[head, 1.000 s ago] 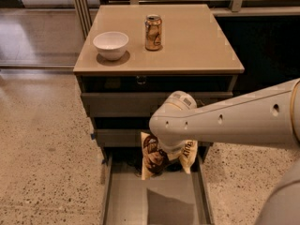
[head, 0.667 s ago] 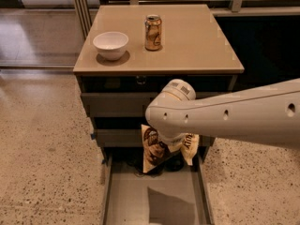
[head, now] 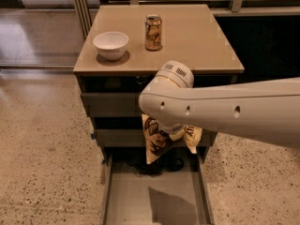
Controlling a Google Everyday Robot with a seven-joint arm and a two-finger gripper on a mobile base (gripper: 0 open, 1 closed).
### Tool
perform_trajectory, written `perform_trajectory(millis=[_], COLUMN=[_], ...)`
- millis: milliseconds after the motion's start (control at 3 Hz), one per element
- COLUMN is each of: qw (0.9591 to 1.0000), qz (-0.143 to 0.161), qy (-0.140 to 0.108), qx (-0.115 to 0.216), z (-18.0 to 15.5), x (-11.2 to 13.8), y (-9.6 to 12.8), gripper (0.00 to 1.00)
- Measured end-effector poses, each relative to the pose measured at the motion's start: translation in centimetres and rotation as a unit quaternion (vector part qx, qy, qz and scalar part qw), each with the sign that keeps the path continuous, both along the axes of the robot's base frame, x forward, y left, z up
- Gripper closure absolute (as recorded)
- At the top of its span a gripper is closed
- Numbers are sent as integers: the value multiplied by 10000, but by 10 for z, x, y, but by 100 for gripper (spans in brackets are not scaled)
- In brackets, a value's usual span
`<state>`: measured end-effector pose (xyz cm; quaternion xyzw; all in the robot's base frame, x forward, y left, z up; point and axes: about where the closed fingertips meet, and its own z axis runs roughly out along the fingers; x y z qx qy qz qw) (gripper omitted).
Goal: Pick brown chip bag from bottom drawer and place on counter
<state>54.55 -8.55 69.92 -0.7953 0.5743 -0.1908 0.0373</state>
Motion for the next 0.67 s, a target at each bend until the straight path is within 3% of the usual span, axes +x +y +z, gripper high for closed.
perform_trajectory(millis=[667], qw=[9983], qz=[76], qy=[-380], qx=[-442], z=[77], x=[18], y=[-18], gripper=[100])
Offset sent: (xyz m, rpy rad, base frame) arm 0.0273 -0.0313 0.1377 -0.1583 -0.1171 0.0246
